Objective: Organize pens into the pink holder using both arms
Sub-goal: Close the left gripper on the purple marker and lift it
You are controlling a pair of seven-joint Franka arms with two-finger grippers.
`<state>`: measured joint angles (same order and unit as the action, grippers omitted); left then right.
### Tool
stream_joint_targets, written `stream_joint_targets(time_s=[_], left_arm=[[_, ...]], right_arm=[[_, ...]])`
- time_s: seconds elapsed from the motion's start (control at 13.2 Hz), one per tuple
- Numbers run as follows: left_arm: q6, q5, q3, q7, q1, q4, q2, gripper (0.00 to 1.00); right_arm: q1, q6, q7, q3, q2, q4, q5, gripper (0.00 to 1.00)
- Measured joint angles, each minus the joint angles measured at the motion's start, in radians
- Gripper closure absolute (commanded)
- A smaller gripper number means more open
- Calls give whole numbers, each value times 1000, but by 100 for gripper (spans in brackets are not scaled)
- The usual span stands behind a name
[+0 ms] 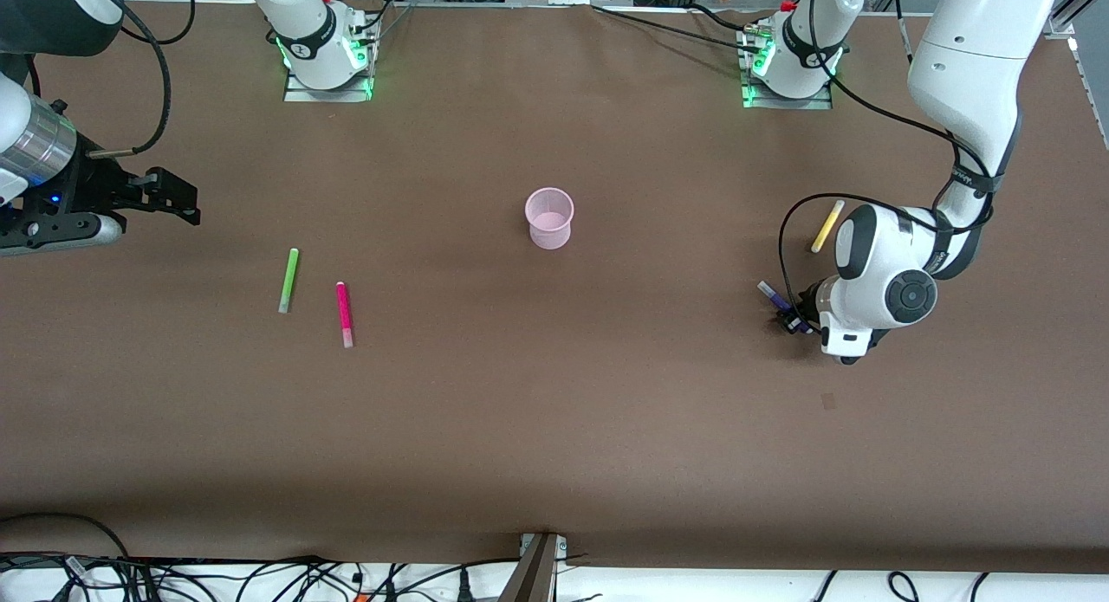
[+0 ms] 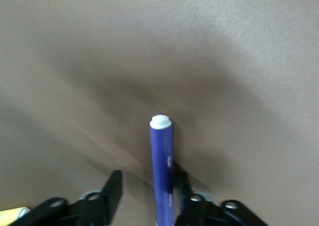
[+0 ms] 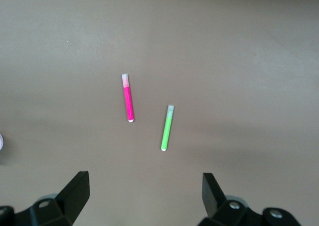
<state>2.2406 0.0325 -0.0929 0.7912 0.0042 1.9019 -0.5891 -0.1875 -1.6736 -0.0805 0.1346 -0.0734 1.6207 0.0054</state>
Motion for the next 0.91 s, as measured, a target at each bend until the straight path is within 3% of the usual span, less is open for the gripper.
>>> stream_joint_targets(time_s=[0.38, 0.68, 0.91], left_arm=[[-23, 0, -1, -13, -2, -16, 0, 100], [-300, 22, -11, -7, -2, -156, 56, 100], [-353, 60, -104, 163, -5, -170, 165, 100]], right_arm=[[2, 3, -11, 39, -13, 4, 3, 0], [14, 4, -133, 98, -30, 5, 69, 0], [12, 4, -135, 93, -30, 5, 69, 0]])
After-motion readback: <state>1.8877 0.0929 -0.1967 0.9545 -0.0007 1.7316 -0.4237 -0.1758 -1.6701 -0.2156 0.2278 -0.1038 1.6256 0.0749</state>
